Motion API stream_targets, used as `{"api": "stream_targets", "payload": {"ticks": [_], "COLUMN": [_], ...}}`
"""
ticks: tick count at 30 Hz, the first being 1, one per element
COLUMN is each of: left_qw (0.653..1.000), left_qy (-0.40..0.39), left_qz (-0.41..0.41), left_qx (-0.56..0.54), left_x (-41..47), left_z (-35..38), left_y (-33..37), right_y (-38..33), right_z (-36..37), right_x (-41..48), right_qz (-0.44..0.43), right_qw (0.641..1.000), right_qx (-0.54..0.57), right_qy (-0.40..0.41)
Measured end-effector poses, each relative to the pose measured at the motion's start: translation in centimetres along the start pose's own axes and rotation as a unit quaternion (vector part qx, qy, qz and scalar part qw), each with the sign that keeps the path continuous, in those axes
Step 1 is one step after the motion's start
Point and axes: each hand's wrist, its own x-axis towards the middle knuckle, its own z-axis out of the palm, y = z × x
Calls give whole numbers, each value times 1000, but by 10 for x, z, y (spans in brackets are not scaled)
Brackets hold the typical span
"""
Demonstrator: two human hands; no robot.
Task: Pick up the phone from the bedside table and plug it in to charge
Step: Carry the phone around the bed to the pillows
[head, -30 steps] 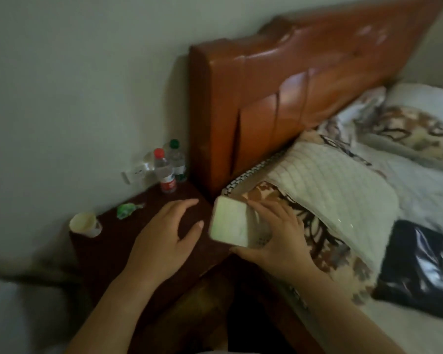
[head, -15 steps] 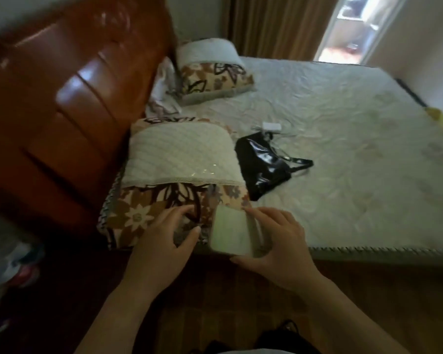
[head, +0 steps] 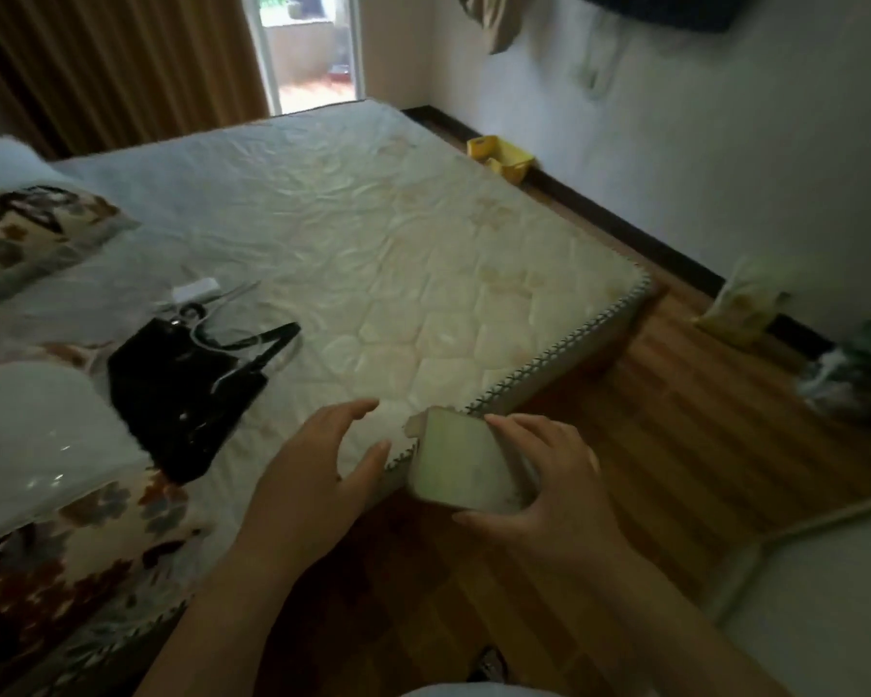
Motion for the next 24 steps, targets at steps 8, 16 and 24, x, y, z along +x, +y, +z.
{"api": "stream_targets", "payload": {"ticks": [8,16,24], "left_qw": [984,961,947], "left_qy": [-119,-203,-231], "left_qz": [126,186,222], "left_qx": [-32,-30,-33], "left_x": [101,187,328], "left_z": [126,207,280], "left_y": [122,171,203], "right_y": [133,219,305], "right_z": [-99,-133,-166], "right_x": [-3,30,142], "right_qz": [149,240,279], "right_qw": [985,963,950], "right_qx": [-25,-28,-49], "right_qy": [84,122,130]}}
